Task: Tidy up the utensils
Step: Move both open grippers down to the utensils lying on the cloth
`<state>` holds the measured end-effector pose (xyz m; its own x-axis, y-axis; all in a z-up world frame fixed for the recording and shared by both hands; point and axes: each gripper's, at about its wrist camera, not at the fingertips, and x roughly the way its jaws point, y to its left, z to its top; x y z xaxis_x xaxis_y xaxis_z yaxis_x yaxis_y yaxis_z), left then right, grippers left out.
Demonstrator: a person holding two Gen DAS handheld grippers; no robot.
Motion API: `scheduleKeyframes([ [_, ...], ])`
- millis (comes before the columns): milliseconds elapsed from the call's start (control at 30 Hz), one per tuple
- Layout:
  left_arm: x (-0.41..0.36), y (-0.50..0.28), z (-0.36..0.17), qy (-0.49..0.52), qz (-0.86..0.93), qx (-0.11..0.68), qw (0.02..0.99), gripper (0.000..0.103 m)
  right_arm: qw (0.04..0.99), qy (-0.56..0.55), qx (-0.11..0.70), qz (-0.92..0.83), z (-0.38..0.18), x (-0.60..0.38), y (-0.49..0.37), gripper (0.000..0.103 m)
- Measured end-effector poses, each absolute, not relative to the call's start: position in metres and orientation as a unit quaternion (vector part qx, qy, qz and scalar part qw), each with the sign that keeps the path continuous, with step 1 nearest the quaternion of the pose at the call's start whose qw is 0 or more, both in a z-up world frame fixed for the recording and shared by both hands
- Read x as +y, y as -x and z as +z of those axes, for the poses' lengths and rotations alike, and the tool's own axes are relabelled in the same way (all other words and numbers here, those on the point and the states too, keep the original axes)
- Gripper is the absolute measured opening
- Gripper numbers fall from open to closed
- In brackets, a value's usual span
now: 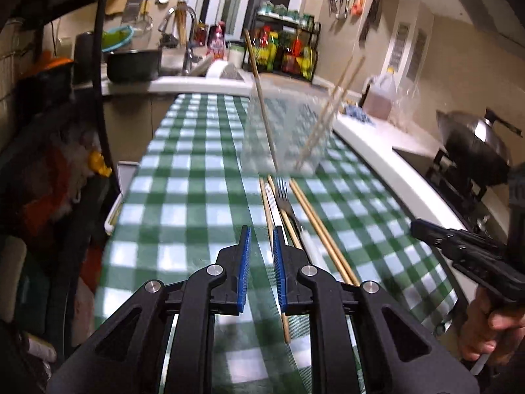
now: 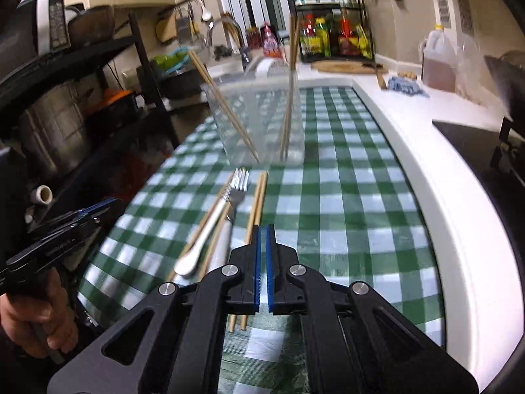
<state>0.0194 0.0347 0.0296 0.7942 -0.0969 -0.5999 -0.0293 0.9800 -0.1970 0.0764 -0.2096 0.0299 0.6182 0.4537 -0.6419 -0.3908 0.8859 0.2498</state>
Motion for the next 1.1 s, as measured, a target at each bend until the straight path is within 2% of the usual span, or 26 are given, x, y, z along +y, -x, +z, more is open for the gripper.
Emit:
scheduleKeyframes([
  [167,0.027,-0.022,0.015,0.105,-0.029,0.335,0.936,0.014,0.875,-0.041,0.418,0.242,-0.006,-0.196,-0.081,0.007],
  [667,0.004,-0.035,-0.022,0.131,-0.059,0.383,0.912,0.014,0.856,0.012,0.451,0.253,-0.03,-0.172,-0.074,0.009],
  [1000,-0.008,-0.042,-0.029,0.111,-0.043,0.399,0.909,0.015,0.86,0.018,0.457,0.228,-0.031,-0.176,-0.075,0.005],
  [1100,-0.008,-0.043,-0.031,0.109,-0.037,0.404,0.908,0.021,0.863,0.018,0.461,0.204,-0.031,-0.185,-0.08,0.005],
])
